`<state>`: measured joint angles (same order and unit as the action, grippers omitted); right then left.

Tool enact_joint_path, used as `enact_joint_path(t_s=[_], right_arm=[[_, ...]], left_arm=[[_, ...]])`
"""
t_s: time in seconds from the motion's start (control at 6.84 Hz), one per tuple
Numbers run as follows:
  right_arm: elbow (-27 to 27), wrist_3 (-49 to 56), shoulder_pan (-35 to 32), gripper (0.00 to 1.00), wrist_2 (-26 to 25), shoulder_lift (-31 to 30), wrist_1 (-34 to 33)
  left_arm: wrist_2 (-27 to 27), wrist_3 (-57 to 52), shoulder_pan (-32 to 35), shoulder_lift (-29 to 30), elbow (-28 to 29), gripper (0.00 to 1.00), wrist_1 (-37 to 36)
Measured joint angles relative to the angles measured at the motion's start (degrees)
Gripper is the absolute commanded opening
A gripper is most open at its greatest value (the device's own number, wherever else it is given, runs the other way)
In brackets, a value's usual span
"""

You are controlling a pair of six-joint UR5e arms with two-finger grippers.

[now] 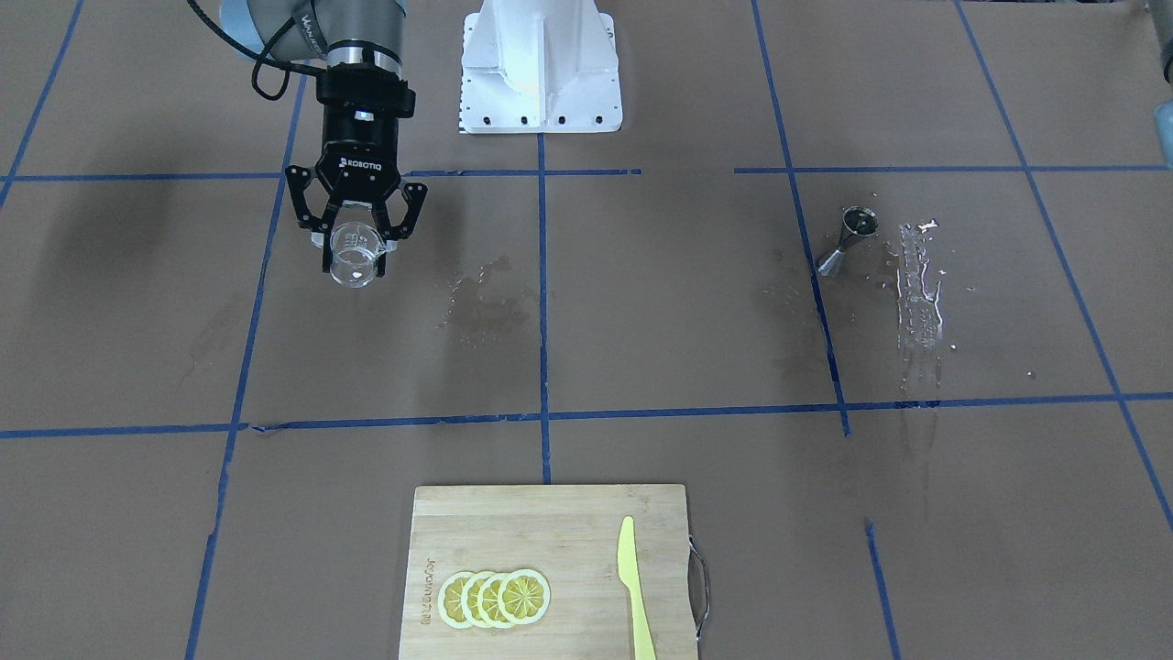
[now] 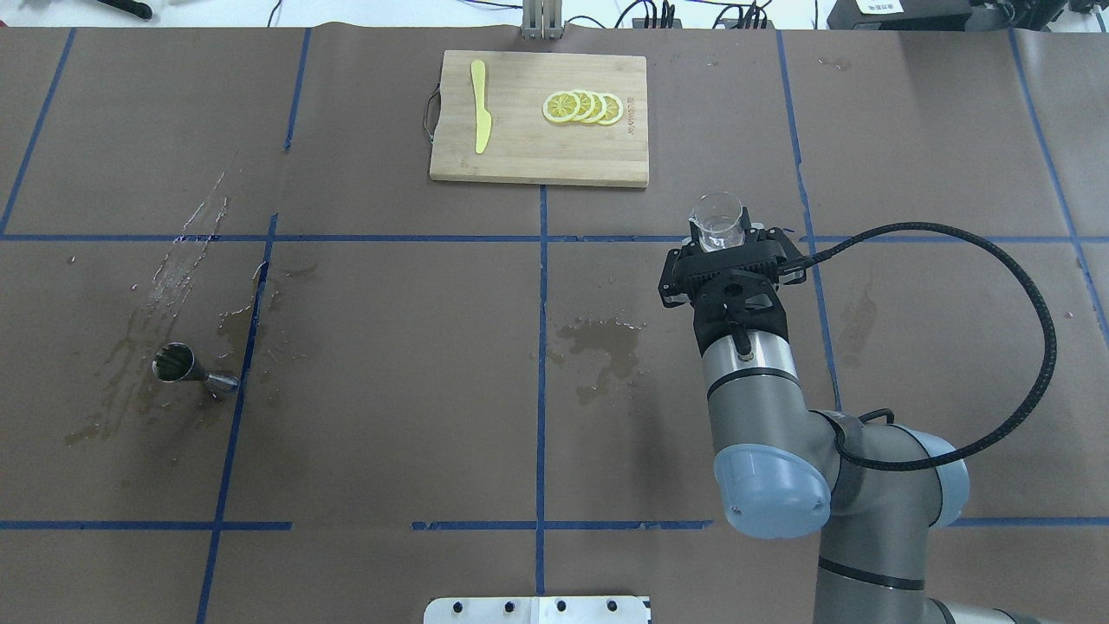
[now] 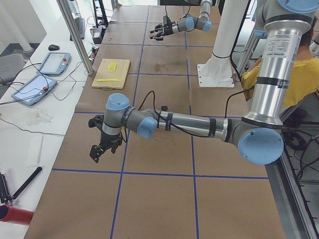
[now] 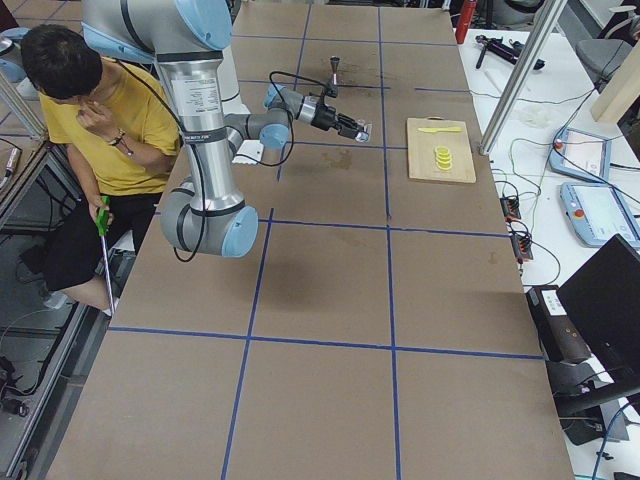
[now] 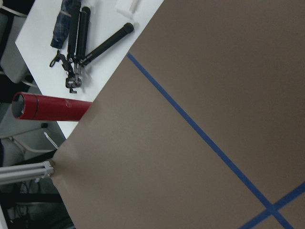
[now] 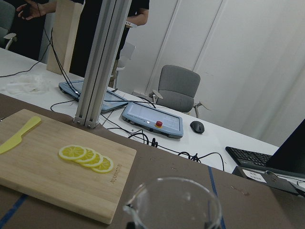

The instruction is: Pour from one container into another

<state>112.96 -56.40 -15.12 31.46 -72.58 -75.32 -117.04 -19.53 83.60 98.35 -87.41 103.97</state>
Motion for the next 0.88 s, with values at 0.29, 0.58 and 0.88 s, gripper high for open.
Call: enact_joint_path(t_s=[0.29,0.58,0.88], right_arm=[[0.05,-0.08,0.00,0.00,0.14,0.06,0.00],[0.12,-0.11,0.04,0.00,0.27,0.15,0.00],[0.14,-0.11,0.02,0.00,0.41,0.17,0.00]], left_arm=[[-12.37,-0.06,2.48,-2.43,0.44,1.00,-8.16],[-22.75,0.30,6.43,-4.87,0.86,1.00,-9.86],[-26.94,3.25,9.77,-7.36,0.92,1.00,-10.09]])
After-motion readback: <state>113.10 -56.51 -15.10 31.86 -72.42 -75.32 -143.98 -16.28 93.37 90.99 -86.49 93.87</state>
